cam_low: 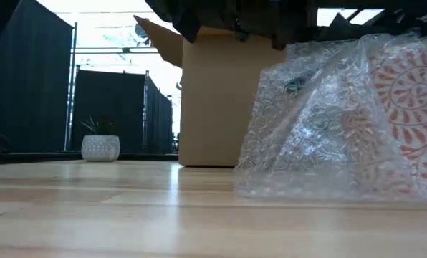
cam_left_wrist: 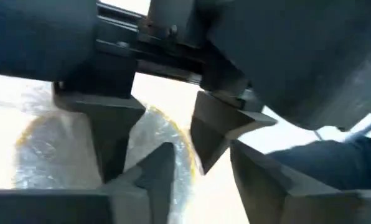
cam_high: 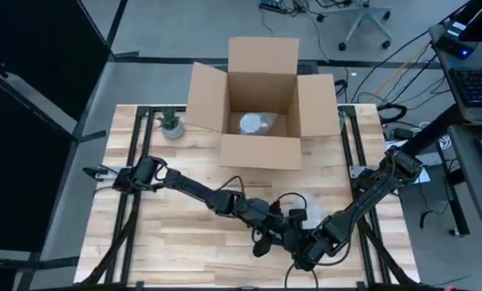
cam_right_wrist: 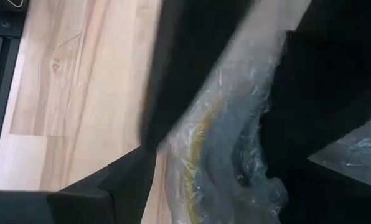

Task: Wrap mug
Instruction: Wrap the orange mug with the bubble wrap

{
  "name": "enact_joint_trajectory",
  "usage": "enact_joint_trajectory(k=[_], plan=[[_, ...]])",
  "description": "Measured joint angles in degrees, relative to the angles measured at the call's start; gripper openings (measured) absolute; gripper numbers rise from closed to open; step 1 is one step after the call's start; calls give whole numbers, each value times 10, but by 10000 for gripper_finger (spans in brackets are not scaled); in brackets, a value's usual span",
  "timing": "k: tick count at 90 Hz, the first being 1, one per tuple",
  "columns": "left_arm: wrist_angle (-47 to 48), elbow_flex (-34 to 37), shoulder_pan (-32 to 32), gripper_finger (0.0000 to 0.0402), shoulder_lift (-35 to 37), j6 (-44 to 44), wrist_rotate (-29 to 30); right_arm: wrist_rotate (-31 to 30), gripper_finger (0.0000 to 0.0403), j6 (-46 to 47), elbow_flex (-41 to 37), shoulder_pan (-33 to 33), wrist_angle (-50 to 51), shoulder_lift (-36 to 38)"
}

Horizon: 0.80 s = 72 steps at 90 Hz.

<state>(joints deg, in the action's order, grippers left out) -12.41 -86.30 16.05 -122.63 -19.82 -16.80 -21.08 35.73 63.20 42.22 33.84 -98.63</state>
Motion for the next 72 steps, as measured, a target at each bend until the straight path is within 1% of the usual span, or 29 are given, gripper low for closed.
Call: enact_joint_trajectory(k=[6,20,26,34,50,60,72], plan=[[21,0,3,178,16,15,11,1,258,2,0,0,3,0],[94,0,26,182,68,68,100,4,258,5,-2,0,9,-2],[116,-2,34,182,81,72,134,6,258,12,-2,0,8,-2],[179,-1,48,183,93,71,175,6,258,13,-2,0,6,-2],[286,4,84,183,91,71,306,5,258,15,-2,0,5,-2],[235,44,103,183,84,73,350,5,258,15,-2,0,4,-2],[64,89,103,183,84,103,351,4,258,15,-2,0,3,-2]])
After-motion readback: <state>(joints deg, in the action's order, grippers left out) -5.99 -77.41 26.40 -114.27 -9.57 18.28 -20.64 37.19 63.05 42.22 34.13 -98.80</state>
